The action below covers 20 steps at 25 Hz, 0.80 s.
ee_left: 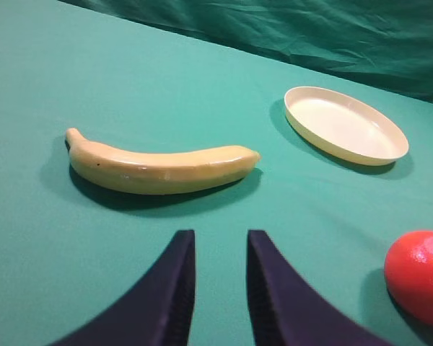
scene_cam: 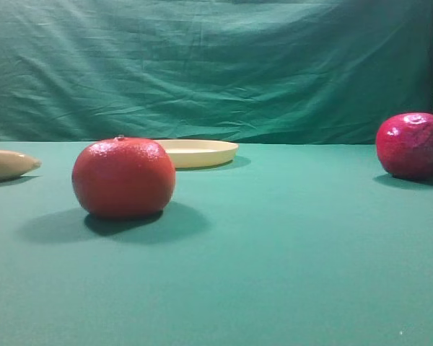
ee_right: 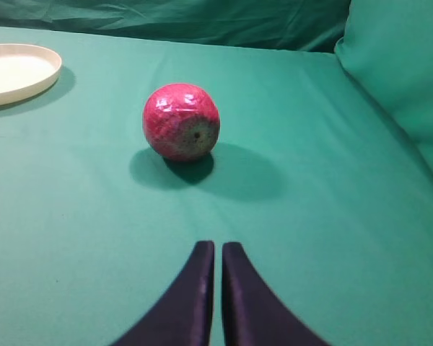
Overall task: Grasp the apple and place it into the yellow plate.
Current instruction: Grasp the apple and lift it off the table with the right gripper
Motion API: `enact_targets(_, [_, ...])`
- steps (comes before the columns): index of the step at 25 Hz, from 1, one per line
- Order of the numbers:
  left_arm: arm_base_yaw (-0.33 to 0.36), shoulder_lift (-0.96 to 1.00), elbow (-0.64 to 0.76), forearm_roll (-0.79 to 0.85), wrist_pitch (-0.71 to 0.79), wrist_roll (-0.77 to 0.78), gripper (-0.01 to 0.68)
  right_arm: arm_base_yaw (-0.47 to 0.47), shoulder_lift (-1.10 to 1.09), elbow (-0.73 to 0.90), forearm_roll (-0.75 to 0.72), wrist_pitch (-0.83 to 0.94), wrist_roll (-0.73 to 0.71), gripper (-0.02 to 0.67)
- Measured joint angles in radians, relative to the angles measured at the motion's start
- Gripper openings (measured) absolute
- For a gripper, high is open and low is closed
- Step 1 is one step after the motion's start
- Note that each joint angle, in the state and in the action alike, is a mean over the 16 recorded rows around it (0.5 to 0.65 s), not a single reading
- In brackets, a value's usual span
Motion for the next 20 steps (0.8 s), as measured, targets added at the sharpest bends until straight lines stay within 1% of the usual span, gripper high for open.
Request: enact_targets(20, [0.0,0.0,0.0,0.0,0.0,0.0,0.157,0.0,0.0,0.0,-0.001,-0.002,0.001,0.0])
